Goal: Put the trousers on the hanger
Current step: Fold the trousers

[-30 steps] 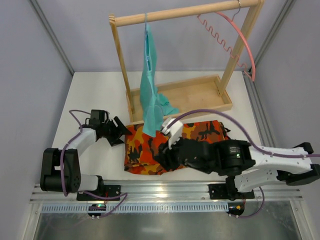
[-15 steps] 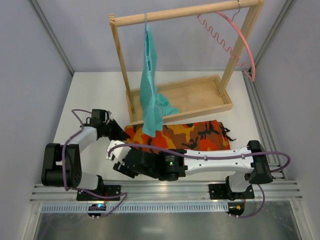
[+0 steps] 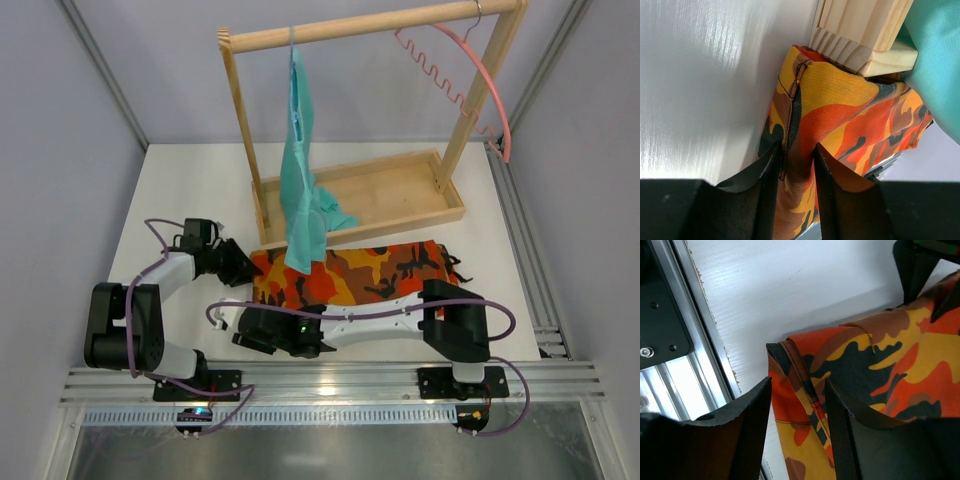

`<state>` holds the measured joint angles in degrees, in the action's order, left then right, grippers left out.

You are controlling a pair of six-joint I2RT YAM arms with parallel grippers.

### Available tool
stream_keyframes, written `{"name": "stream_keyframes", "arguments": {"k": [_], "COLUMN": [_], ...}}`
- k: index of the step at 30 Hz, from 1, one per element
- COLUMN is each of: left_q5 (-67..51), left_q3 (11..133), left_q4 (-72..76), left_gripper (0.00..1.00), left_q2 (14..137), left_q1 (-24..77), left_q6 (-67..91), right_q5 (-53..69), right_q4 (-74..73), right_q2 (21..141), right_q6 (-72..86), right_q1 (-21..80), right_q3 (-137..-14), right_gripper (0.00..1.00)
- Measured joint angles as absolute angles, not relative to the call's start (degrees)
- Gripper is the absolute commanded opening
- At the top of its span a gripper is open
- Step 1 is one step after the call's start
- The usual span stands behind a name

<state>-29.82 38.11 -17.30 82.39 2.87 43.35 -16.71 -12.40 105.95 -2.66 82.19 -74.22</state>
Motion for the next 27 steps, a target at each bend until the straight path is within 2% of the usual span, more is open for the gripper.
{"name": "stream_keyframes", "arguments": {"k": [5,10,15,19,20,27], "left_q5": [-29.80,-29.80,-29.80,-29.78,-29.78,-29.63], "left_q3": [38.11,38.11,38.13,38.13,38.13,38.28], "left_q4": [-17.41,-17.52,-17.56,-17.61,-17.58,-17.80], "left_gripper": [0.16,0.08,0.04,0.01,0.00,0.01], "left_q2": [82.41,82.41,82.41,82.52,82.59,83.15], "left_q1": [2.87,2.87,2.87,2.87,2.87,2.87], "left_q6": [43.16,43.20,43.18,43.22,43.22,43.48], "right_q5": [-18.26,-21.04,-22.61,-24.18,-24.80,-27.64], "right_q4": [-10.28,-7.73,-7.18,-6.92,-6.79,-6.44], "right_q2": [108.29,109.34,111.74,112.18,112.18,112.16], "right_q6": [-4.32,-5.54,-5.93,-6.15,-6.26,-6.63], "right_q1": [82.43,82.43,82.43,83.07,83.18,84.20], "right_q3": [-74.22,-74.22,-74.24,-74.24,-74.24,-73.89], "right_gripper": [0.48,0.40,0.31,0.16,0.06,0.04]}}
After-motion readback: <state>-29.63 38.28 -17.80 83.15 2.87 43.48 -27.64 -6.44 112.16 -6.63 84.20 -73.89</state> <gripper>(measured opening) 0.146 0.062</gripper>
